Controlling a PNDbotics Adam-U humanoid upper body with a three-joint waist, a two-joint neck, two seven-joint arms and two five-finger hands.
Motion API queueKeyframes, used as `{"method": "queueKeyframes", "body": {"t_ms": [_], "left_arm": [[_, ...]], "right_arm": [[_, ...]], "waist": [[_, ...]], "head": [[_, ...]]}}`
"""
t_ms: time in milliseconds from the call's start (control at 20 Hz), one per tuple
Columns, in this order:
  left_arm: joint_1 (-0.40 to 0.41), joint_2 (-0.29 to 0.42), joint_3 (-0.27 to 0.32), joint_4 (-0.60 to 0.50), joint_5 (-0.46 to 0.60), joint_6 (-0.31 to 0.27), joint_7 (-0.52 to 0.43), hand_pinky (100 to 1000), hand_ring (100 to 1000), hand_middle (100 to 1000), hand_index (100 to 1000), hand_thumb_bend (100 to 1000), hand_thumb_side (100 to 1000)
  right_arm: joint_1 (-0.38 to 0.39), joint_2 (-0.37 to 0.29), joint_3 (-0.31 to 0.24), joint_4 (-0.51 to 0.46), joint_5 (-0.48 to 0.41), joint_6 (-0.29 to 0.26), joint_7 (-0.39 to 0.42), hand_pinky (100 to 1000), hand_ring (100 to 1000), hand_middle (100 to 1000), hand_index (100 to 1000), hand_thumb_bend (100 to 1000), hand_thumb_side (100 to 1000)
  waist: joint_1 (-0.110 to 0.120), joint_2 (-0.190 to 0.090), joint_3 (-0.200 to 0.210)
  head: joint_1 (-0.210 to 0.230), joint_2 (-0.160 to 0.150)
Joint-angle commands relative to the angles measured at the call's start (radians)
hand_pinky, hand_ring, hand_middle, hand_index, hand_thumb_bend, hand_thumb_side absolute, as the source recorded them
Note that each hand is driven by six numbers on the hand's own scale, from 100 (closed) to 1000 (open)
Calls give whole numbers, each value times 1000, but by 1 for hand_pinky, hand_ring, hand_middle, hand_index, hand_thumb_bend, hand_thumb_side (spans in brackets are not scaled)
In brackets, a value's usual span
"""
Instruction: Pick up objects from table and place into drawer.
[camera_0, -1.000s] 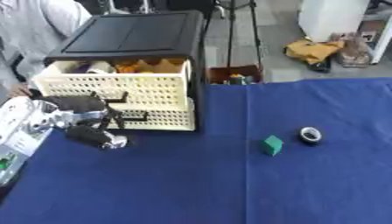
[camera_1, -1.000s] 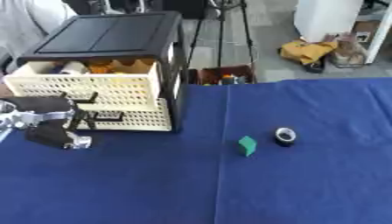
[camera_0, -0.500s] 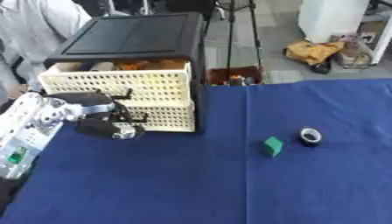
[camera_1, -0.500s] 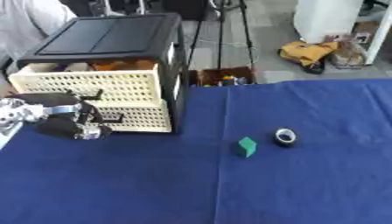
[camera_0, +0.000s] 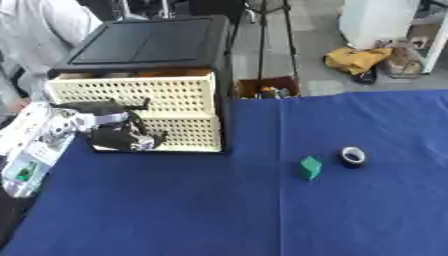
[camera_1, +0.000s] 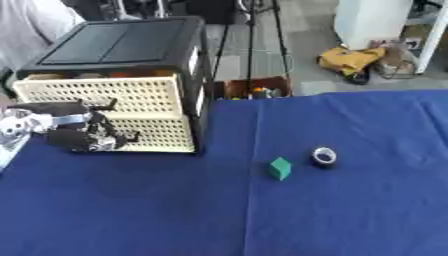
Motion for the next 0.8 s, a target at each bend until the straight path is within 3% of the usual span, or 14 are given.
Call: {"method": "queueKeyframes", "body": {"t_ms": [50, 700, 800], "left_arm": [[-33, 14, 29, -8, -26, 17, 1, 103, 198, 420, 839, 366, 956], [-51, -14, 41, -18, -34, 63, 17, 173, 235, 465, 883, 363, 965], [-47, -12, 37, -28, -23, 52, 15, 227, 281, 485, 887, 331, 954]], "right_arm": [[-10, -17, -10, -16, -5, 0, 4, 225, 404, 391, 478, 100, 767], [-6, -15, -13, -16, -13, 0, 9, 224, 404, 390, 478, 100, 766], [-5, -16, -13, -16, -15, -1, 10, 224, 404, 390, 478, 100, 765]], "waist": [[-1, -18, -1], [0, -16, -11], [-2, -17, -9]], "head": [[4, -11], [9, -16], [8, -16]]}}
